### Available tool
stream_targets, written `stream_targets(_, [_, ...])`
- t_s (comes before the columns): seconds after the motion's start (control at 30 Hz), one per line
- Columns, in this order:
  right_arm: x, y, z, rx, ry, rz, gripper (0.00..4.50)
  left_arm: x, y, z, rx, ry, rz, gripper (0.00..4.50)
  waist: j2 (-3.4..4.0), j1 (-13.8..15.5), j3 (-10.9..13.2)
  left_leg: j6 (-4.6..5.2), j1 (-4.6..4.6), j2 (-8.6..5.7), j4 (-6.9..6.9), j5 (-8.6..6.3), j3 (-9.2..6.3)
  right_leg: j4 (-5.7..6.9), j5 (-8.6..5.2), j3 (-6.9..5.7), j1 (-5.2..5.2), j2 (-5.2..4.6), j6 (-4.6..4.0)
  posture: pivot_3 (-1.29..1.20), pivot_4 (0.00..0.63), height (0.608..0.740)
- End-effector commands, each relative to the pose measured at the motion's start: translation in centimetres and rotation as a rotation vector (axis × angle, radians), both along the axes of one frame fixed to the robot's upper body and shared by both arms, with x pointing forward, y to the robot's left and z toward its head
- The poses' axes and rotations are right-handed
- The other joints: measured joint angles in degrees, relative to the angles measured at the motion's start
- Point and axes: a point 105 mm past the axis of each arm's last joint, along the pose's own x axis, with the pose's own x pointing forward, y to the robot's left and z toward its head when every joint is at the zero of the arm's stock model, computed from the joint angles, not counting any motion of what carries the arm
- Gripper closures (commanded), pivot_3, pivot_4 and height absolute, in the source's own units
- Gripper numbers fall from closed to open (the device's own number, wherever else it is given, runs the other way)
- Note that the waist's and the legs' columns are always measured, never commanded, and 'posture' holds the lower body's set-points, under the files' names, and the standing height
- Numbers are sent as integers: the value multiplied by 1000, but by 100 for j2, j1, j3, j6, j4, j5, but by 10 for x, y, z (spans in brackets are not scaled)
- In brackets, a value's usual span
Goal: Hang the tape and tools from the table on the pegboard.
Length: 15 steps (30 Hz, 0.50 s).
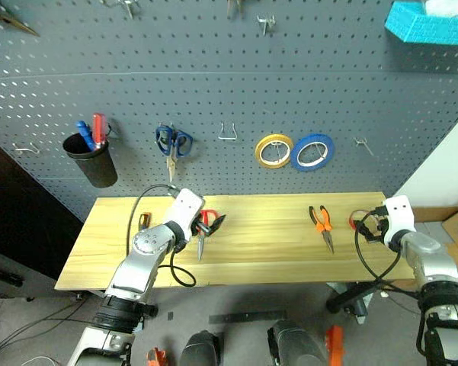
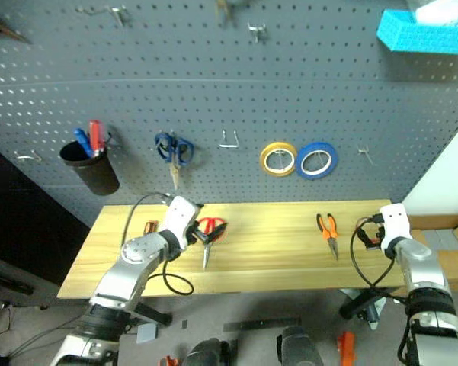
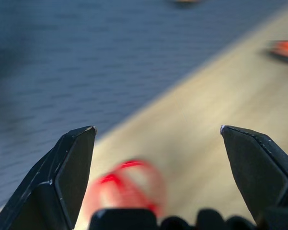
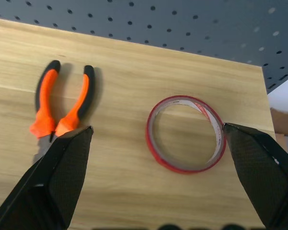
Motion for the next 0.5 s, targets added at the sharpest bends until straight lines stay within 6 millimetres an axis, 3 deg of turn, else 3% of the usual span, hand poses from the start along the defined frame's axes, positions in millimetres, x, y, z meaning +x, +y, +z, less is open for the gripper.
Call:
stream_targets(0.03, [16,2,17,-23,-4,32,0,-1,-23,31,-4,-62,-125,25,-14,-39,135,0,-11,0,0,0,0,-2,1,-1,-8,0,1,-141,268,740])
stream_targets(0.2, [27,9,16,-31,66,76,0,-3,-33,47,5,-75,-195,25,-26,-54,389,11,-48,-1,0,-7,-7,-10,-8,-5,-31,-2,16,-119,318,740])
stream_targets(0.33, [29,4,9,-38,146,67,0,-12,-49,54,27,-74,-296,25,-36,-19,577,15,-115,-10,4,-9,-7,7,6,-5,-101,-16,-4,-73,352,740])
stream_targets(0.5, [25,-6,4,-65,214,45,0,-18,-53,58,43,-78,-328,25,-40,81,751,16,-135,-9,4,-10,-18,6,6,-19,-115,-19,-4,-35,369,740])
